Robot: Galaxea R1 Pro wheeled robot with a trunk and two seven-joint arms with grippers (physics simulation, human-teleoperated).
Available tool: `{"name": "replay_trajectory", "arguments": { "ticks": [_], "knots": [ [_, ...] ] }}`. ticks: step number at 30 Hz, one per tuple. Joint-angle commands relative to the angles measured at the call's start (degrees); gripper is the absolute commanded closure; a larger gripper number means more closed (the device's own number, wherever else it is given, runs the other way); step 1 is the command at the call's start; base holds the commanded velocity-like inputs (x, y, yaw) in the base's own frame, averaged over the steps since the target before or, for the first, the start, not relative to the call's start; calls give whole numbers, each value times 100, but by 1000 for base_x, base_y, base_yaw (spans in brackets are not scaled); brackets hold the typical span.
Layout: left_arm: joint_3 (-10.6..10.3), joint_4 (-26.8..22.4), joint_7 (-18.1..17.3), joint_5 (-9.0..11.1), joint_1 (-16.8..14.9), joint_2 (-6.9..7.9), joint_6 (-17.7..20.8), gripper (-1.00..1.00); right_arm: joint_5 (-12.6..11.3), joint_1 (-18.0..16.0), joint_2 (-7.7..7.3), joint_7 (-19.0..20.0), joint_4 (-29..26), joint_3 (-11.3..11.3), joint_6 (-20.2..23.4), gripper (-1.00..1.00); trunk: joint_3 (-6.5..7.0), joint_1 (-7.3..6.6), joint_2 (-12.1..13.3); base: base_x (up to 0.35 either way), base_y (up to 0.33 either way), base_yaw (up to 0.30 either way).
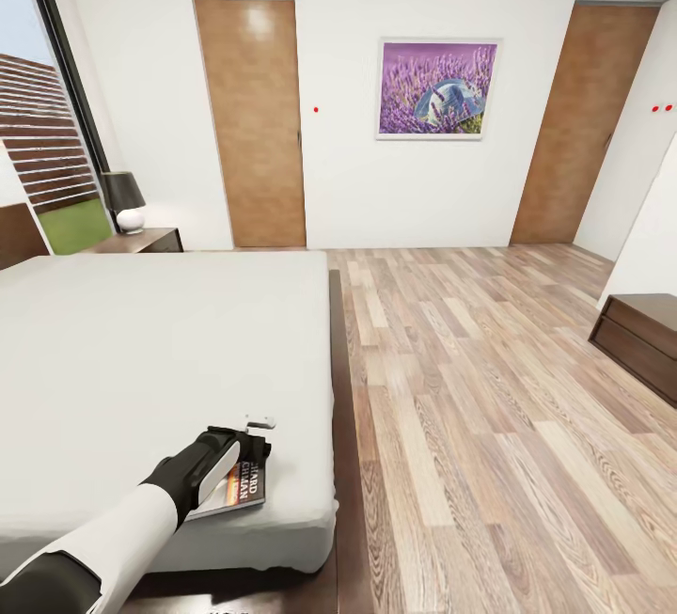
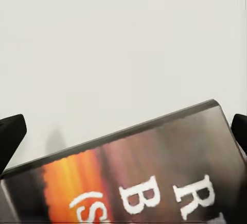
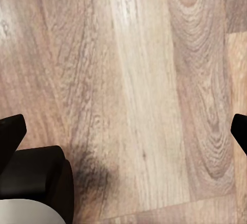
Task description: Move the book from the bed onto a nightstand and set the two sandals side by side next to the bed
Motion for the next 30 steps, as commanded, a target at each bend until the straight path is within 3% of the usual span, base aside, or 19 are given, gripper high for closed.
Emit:
{"name": "replay_trajectory", "arguments": {
  "ticks": [1, 30],
  "knots": [
    [-39, 61, 45, 112, 1, 8, 20, -100, -18, -3, 1, 41, 6, -44, -20, -100, -7, -1, -2, -64, 0, 0],
    [-40, 61, 45, 115, 2, 8, 20, -100, -18, -3, 1, 41, 6, -44, -20, -100, -7, -1, -2, -15, 0, 0]
  ]
}}
